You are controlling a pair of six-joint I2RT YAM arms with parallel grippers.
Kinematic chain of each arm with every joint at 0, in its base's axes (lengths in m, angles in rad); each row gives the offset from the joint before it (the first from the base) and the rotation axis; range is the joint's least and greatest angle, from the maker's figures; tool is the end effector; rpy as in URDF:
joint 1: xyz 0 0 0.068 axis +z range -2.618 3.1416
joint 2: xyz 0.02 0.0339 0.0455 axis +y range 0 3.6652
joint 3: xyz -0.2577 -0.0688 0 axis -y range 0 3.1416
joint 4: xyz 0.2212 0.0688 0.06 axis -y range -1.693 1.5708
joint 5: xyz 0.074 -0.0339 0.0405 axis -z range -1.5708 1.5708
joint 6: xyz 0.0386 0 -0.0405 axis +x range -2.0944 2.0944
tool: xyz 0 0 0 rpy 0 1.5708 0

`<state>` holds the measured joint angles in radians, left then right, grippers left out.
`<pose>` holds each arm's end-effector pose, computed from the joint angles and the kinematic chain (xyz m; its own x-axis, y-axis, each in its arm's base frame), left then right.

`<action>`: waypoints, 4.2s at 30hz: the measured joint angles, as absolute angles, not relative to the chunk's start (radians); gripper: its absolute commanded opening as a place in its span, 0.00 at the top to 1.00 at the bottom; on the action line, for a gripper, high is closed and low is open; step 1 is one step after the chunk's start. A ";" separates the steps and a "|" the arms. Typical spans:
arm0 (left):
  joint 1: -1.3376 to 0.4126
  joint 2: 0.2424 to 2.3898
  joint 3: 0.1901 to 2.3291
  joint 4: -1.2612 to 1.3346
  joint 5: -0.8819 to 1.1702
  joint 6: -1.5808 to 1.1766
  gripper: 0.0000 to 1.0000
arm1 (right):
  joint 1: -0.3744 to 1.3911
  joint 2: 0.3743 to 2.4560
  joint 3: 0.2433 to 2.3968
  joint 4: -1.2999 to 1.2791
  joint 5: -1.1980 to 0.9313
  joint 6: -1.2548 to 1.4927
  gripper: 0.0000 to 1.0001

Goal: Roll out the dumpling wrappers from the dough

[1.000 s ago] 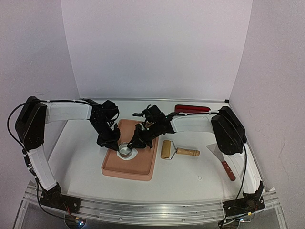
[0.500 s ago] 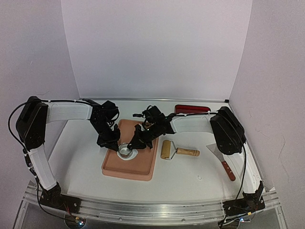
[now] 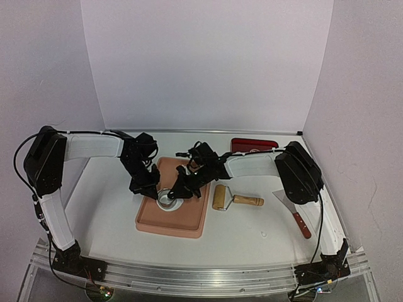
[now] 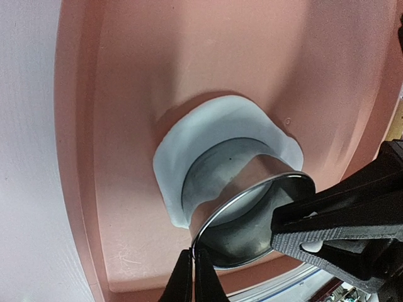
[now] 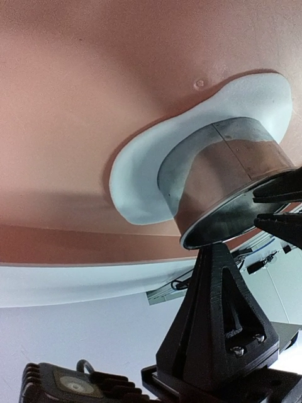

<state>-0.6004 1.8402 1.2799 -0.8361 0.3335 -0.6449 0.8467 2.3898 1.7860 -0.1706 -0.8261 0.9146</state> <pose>0.2627 -0.1952 0.1864 -0.9985 -0.0047 0.0551 -0.0244 0.9319 -0.3619 0.3073 0.3904 0.1433 -0.9608 -0.2758 -0.0287 -0.1552 0.4487 0.8801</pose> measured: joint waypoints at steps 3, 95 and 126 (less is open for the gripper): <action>-0.600 1.846 1.285 -0.836 0.340 -0.645 0.98 | 0.847 2.390 1.774 -0.158 -0.835 0.901 0.90; -0.533 1.683 1.295 -0.885 0.291 -0.537 0.64 | 0.904 2.273 2.016 -0.622 -0.474 0.737 0.67; -0.509 1.741 1.272 -0.871 0.386 -0.445 0.71 | 0.920 2.448 2.136 -0.664 -0.482 0.768 0.79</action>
